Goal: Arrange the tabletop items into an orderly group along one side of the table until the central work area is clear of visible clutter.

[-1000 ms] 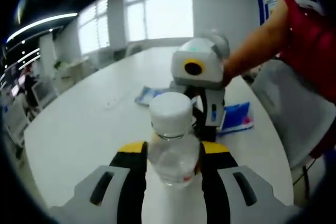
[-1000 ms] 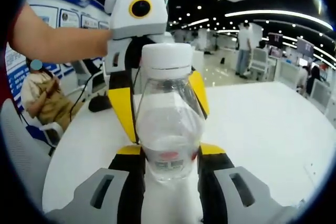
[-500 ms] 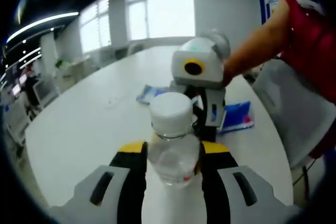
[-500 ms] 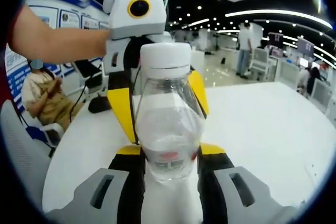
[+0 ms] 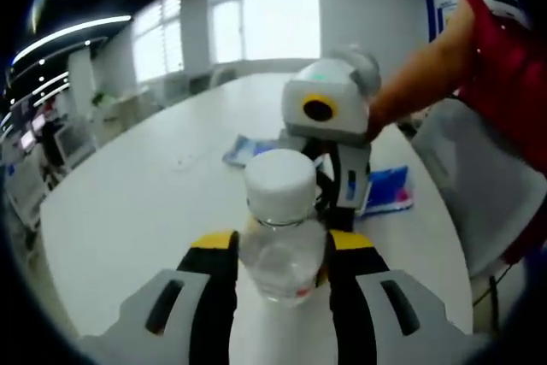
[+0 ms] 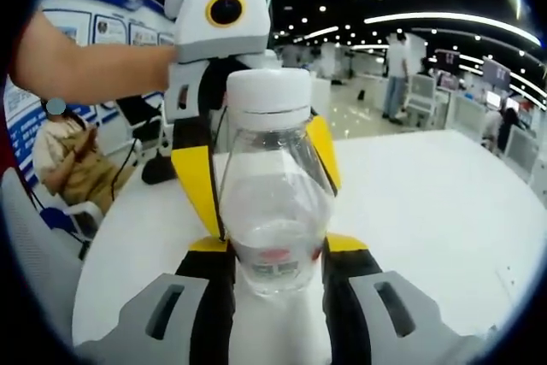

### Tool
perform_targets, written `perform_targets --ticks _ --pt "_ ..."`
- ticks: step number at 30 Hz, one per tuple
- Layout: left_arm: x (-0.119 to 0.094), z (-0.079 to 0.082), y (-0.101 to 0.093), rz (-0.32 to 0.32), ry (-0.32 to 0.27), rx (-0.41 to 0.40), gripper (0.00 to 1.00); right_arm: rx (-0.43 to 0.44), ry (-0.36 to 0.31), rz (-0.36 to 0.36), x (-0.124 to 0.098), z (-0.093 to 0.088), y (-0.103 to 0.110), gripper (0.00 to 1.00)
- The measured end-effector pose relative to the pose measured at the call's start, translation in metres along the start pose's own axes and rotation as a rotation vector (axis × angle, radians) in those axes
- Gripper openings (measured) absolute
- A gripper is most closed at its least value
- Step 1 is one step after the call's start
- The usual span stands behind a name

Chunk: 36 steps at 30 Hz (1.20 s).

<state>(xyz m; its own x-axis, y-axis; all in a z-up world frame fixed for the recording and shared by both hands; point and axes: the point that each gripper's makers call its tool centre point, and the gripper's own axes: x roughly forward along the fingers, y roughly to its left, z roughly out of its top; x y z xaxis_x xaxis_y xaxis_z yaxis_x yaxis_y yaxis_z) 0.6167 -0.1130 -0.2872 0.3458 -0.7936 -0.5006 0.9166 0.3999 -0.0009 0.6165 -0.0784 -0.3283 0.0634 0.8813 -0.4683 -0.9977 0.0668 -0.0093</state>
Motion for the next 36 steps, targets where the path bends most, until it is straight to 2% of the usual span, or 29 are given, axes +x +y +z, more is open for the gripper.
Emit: perform_targets --ticks 5,7,11,15,18,20,22,23,36 --pt "0.002 -0.005 0.001 0.021 0.029 -0.039 0.56 0.030 0.014 -0.010 -0.002 -0.006 -0.002 0.44" --pt "0.000 -0.005 0.000 0.021 0.024 -0.046 0.58 0.032 0.018 -0.011 -0.002 -0.006 -0.001 0.45" --pt "0.000 -0.003 -0.001 0.022 0.011 -0.080 0.72 0.045 0.022 -0.013 -0.003 -0.005 0.000 0.58" --pt "0.000 -0.002 -0.004 0.018 0.008 -0.095 0.76 0.038 0.028 -0.020 -0.003 -0.006 -0.001 0.65" --pt "0.000 0.001 -0.006 0.017 -0.012 -0.138 0.92 0.052 0.030 -0.023 -0.003 -0.005 -0.001 0.76" --pt "0.000 0.003 -0.010 0.007 -0.020 -0.163 0.99 0.048 0.046 -0.027 -0.005 -0.008 -0.001 0.79" --pt "-0.001 0.002 -0.012 0.004 -0.015 -0.170 0.99 0.063 0.042 -0.032 -0.005 -0.009 -0.001 0.91" --pt "-0.002 0.002 -0.013 0.001 -0.016 -0.173 0.99 0.065 0.041 -0.032 -0.005 -0.009 -0.001 0.94" --pt "-0.016 -0.001 -0.017 0.038 -0.021 -0.191 0.99 0.035 0.044 -0.019 -0.026 -0.007 0.006 0.95"
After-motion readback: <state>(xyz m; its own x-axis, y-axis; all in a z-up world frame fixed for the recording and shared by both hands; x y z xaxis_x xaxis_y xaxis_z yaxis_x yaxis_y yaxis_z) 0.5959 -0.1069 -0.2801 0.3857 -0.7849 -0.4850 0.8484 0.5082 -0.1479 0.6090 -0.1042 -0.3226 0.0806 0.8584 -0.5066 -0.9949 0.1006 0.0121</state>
